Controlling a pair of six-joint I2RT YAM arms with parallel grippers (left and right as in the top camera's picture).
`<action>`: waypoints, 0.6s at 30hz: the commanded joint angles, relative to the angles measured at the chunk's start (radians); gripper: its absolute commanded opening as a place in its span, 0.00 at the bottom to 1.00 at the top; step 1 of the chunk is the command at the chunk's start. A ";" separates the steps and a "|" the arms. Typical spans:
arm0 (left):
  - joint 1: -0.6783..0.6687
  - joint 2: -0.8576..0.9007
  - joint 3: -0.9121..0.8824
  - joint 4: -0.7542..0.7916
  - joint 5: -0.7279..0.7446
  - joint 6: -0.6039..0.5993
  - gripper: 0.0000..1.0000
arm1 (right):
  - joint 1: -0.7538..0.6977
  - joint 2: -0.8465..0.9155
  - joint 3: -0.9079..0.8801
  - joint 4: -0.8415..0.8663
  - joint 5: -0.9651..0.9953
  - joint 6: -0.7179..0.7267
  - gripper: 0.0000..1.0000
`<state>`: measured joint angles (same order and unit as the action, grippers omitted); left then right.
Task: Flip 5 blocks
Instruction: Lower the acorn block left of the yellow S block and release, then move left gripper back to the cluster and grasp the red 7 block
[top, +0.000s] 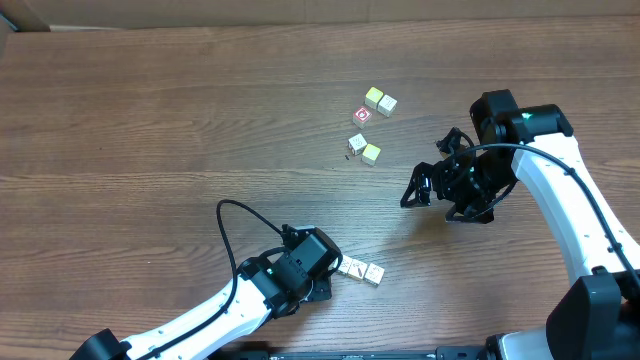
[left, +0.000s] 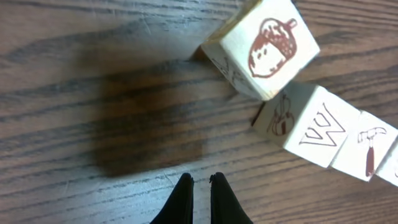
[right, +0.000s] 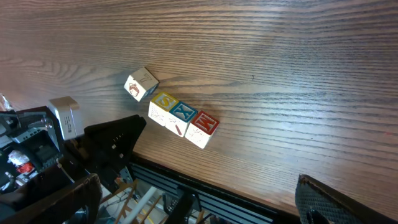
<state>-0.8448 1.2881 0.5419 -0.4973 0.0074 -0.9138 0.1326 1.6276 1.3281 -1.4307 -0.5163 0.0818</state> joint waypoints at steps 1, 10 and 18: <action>-0.006 0.003 -0.007 0.000 0.011 0.005 0.04 | 0.004 -0.015 0.020 0.003 0.000 -0.004 1.00; 0.002 -0.056 0.014 0.001 -0.146 -0.010 0.10 | 0.004 -0.015 0.020 0.004 0.000 -0.004 1.00; 0.199 -0.013 0.150 0.095 -0.139 0.229 0.24 | 0.004 -0.015 0.020 0.007 0.000 -0.003 1.00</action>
<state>-0.7410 1.2491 0.6083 -0.4393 -0.1417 -0.8494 0.1326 1.6276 1.3281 -1.4292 -0.5163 0.0814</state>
